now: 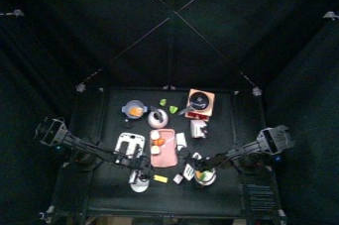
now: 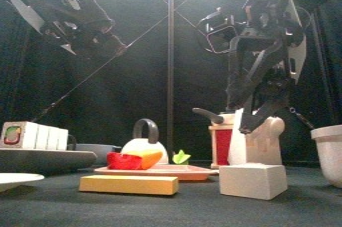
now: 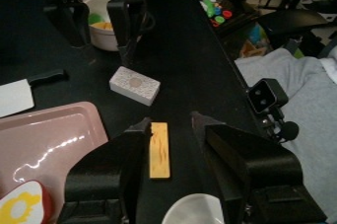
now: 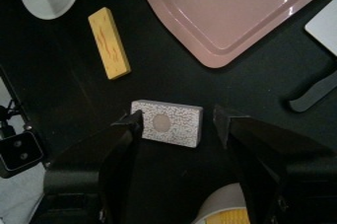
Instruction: Flip rice to upright orientation
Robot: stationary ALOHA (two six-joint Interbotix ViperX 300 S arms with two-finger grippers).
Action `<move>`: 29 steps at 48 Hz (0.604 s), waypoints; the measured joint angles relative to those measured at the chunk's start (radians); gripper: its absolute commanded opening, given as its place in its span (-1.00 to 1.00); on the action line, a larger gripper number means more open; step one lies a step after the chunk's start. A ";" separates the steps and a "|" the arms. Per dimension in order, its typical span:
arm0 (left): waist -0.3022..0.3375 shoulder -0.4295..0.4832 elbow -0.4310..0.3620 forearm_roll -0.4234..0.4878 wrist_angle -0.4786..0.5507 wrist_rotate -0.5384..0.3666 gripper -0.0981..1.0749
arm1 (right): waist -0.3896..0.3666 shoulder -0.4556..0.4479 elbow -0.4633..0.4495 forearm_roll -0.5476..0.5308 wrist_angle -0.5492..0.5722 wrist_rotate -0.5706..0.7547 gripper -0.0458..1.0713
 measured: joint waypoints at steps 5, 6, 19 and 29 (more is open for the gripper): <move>0.000 0.000 0.006 0.000 0.000 0.000 0.51 | -0.002 0.000 -0.003 -0.018 -0.009 0.002 0.71; 0.000 0.000 0.006 -0.002 0.000 0.000 0.51 | -0.002 0.000 -0.005 -0.020 -0.012 0.002 0.71; 0.000 0.000 0.008 0.000 0.000 0.000 0.51 | -0.005 0.000 -0.009 -0.040 -0.043 0.000 0.71; 0.000 0.000 0.008 0.000 0.002 0.000 0.51 | -0.009 0.000 -0.009 -0.058 -0.078 0.000 0.71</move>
